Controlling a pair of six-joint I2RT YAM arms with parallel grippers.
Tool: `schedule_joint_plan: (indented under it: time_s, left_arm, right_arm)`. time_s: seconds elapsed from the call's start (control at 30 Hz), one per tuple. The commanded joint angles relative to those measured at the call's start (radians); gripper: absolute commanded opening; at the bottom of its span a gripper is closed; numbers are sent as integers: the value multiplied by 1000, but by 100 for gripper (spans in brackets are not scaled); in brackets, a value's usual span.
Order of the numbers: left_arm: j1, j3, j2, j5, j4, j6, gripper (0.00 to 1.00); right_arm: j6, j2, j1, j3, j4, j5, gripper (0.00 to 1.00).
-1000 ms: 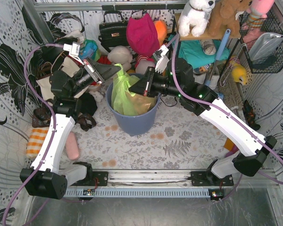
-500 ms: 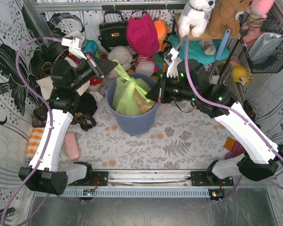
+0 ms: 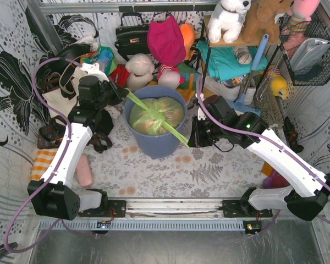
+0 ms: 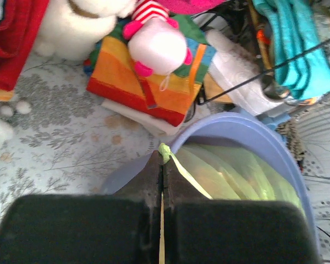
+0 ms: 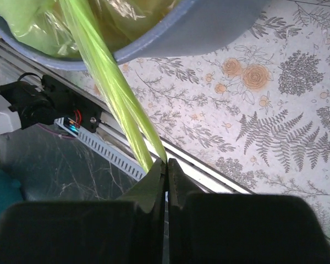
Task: Tie the trash bag
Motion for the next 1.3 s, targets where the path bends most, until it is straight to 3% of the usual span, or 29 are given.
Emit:
schedule_joint_plan:
  time_s: [0.0, 0.2, 0.3, 0.4, 0.53, 0.67, 0.8, 0.93, 1.03, 1.27]
  left_arm:
    - [12, 17, 22, -211, 1, 71, 0]
    - [11, 40, 34, -301, -40, 95, 0]
    - [10, 53, 40, -281, -38, 92, 0]
    - [12, 62, 13, -54, 79, 40, 0]
    - [9, 148, 30, 295, 299, -141, 0]
    - [6, 274, 59, 435, 485, -294, 0]
    - [6, 390, 82, 472, 526, -342, 0]
    - [6, 389, 75, 441, 421, -279, 0]
    - [6, 293, 36, 338, 286, -169, 0]
    - [9, -1, -55, -138, 17, 41, 0]
  right_arm:
    - [-50, -42, -9, -40, -118, -13, 0]
    - [-78, -49, -45, -46, -126, -23, 0]
    - [-75, -50, -45, -19, -99, -39, 0]
    - [-51, -49, -45, 40, 39, -56, 0]
    - [7, -46, -45, 60, 403, -63, 0]
    - [55, -12, -45, 86, 784, -64, 0]
    - [53, 35, -45, 175, 874, -86, 0]
    - [27, -12, -45, 158, 815, -52, 0]
    - [47, -108, -45, 27, 794, 18, 0]
    - [198, -399, -58, -415, 782, 254, 0]
